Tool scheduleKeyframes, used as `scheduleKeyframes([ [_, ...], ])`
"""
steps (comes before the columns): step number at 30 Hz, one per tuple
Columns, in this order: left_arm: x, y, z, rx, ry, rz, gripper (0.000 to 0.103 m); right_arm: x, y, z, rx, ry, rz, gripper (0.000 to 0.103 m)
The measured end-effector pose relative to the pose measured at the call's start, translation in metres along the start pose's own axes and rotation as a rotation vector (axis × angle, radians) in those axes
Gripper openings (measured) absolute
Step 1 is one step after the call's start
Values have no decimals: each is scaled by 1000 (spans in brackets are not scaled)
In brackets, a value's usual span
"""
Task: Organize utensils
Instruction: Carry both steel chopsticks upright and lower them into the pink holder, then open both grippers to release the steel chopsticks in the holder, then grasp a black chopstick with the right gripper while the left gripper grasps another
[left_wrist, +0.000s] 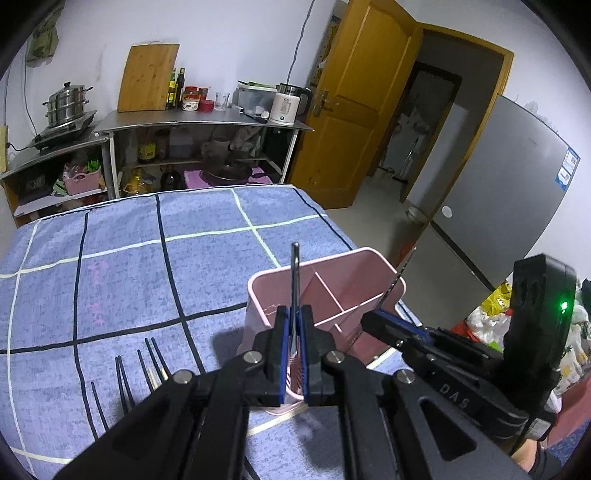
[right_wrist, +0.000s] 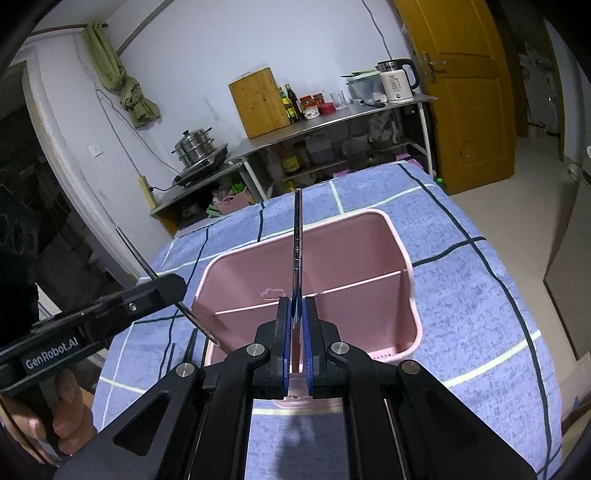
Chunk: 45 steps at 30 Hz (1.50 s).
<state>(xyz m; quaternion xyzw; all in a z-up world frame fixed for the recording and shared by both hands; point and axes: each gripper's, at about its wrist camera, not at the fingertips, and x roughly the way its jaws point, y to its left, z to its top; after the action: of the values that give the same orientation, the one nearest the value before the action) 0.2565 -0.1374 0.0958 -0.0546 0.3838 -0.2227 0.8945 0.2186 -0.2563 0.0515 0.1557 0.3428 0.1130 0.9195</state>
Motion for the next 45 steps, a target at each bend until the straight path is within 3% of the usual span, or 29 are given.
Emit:
scheduleKeyframes([
  [6,0,3,-2,-11,7,-4,10,2,1,1,-9,14,-21,10],
  [8,-4,4,-2,-12,-3,-8,22,1,1,1,-6,5,-28,12],
  [10,-9,6,-2,-22,-20,-22,43,-2,0,0,-2,-3,-31,14],
  [12,-15,9,-3,-40,-29,-40,47,-6,-1,-1,6,-16,-27,18],
  [24,-72,27,-32,-79,-160,-74,47,-51,12,-26,-23,-98,23,21],
  [29,-94,34,-53,-74,-194,-37,51,-60,22,-45,-38,-96,63,21],
  [34,-107,48,-79,-112,-198,-14,55,-65,38,-64,-79,-87,80,21],
  [42,-108,66,-114,-137,-131,-11,57,-61,51,-88,-101,-48,131,21],
  [45,-107,73,-128,-147,-124,43,57,-58,57,-95,-118,-36,132,21],
])
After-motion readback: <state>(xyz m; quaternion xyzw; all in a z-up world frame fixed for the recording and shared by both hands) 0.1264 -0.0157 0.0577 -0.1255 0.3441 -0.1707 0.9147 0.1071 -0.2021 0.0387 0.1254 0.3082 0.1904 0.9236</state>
